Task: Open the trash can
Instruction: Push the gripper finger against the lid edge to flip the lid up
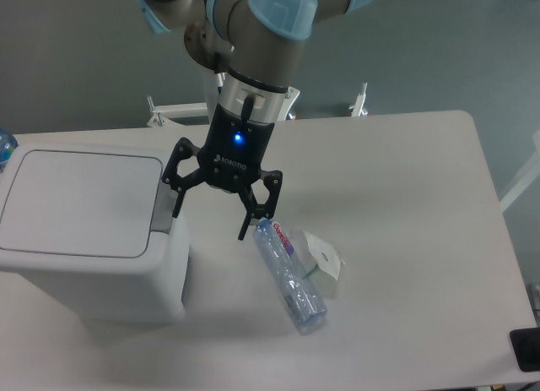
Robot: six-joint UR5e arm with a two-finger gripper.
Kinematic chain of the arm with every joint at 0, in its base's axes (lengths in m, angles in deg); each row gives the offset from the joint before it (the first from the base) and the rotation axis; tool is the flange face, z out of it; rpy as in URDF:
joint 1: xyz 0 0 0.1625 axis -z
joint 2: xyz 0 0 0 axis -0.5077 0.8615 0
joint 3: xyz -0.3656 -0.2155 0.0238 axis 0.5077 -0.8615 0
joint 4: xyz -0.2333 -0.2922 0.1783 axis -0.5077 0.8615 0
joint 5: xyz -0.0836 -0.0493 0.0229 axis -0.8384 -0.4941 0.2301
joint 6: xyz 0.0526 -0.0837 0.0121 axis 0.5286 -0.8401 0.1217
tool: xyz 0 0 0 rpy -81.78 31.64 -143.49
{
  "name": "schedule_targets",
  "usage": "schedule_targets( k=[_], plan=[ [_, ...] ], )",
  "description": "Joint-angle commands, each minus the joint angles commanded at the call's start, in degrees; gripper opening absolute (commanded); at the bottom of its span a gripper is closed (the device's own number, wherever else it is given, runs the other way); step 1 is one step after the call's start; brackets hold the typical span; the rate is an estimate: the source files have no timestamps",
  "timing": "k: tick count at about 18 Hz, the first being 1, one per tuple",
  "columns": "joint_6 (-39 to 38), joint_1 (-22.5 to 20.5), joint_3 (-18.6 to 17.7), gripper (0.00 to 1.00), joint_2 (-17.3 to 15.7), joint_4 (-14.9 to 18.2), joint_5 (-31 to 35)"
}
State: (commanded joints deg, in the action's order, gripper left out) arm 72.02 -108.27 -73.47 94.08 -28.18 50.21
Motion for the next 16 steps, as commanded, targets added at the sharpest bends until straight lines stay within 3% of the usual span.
schedule_targets(
  k=[6, 16],
  plan=[
    [-0.44, 0.00, 1.23, 1.00, -0.17, 0.00, -0.18],
    [-2.29, 1.05, 0.26, 1.00, 0.09, 0.00, 0.00]
  ],
)
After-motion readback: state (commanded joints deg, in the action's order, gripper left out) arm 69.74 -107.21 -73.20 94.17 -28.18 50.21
